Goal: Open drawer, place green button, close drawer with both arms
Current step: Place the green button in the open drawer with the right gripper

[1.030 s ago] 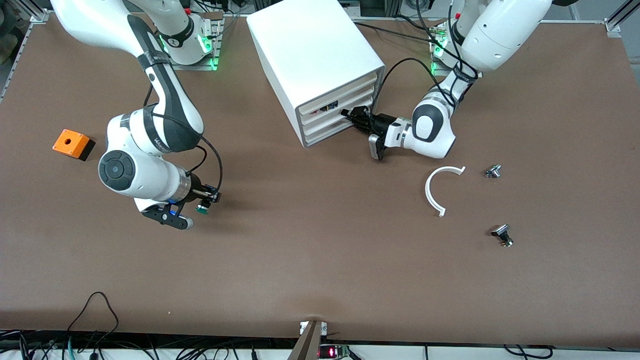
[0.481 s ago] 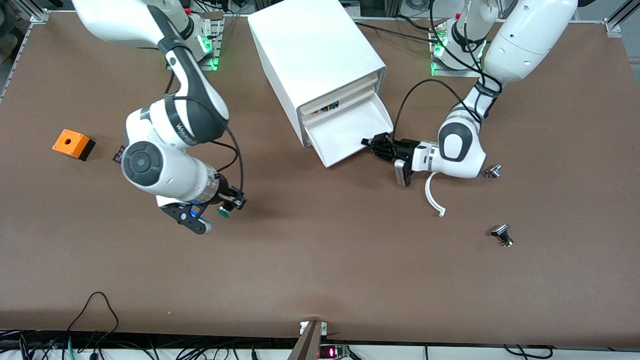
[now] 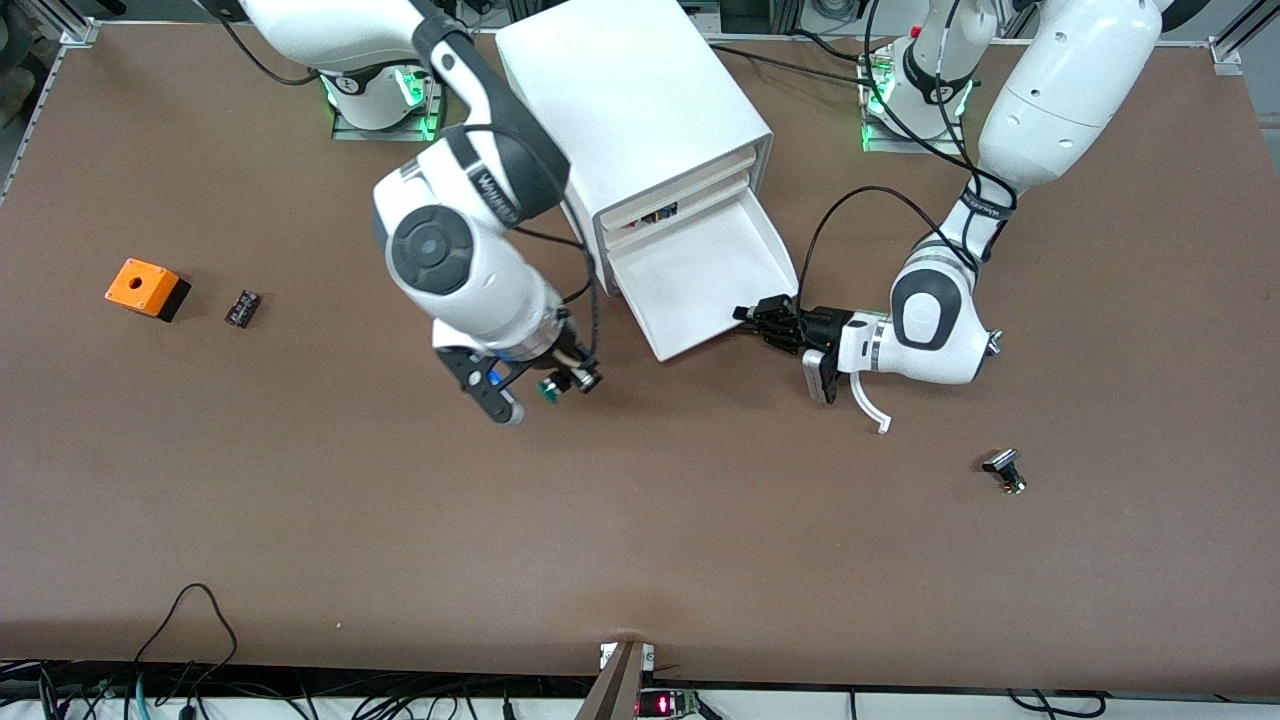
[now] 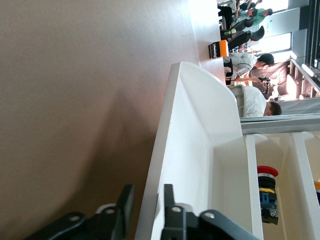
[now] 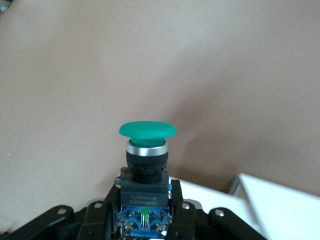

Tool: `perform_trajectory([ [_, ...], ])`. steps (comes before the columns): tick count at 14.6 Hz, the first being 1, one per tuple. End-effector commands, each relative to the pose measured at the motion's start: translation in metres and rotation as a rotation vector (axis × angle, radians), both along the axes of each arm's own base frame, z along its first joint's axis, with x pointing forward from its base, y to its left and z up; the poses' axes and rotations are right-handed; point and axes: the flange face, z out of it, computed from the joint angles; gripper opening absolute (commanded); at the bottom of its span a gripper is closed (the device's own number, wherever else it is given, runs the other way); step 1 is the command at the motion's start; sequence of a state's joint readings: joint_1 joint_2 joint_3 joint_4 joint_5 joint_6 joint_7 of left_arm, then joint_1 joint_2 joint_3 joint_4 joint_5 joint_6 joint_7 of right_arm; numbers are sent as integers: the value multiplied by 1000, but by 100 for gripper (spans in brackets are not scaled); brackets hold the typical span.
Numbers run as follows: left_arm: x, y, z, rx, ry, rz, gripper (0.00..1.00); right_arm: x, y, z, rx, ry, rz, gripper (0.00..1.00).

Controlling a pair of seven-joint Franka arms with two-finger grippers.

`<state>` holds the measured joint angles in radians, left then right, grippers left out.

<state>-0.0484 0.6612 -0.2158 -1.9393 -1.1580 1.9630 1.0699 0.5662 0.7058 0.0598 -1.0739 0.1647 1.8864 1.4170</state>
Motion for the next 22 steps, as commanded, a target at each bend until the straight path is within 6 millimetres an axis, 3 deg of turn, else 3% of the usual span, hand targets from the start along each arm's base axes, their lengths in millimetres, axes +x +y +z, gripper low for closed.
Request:
perform_trajectory([
  [1,13,6,23,34,4,5,100,-21,51,-7,38,-5,-106,0],
  [6,46,33,82,157,111,-39,100,-75,127,-55,5,-26,-202,0],
  [11,83,42,161,447,228,-101,100,-122,175,-105,-28,-23,-286,0],
  [14,95,40,207,674,325,-43,100,-144,193,-146,-49,-33,-323,0],
  [16,98,42,221,757,413,44,100,-153,198,-164,-67,-21,-328,0],
  [18,99,48,231,830,433,108,100,-154,198,-167,-66,-18,-329,5],
  [21,101,44,263,1045,350,202,100,-149,196,-154,-60,-23,-333,91],
  [22,106,42,280,1099,288,216,100,-147,194,-150,-60,-24,-335,98],
])
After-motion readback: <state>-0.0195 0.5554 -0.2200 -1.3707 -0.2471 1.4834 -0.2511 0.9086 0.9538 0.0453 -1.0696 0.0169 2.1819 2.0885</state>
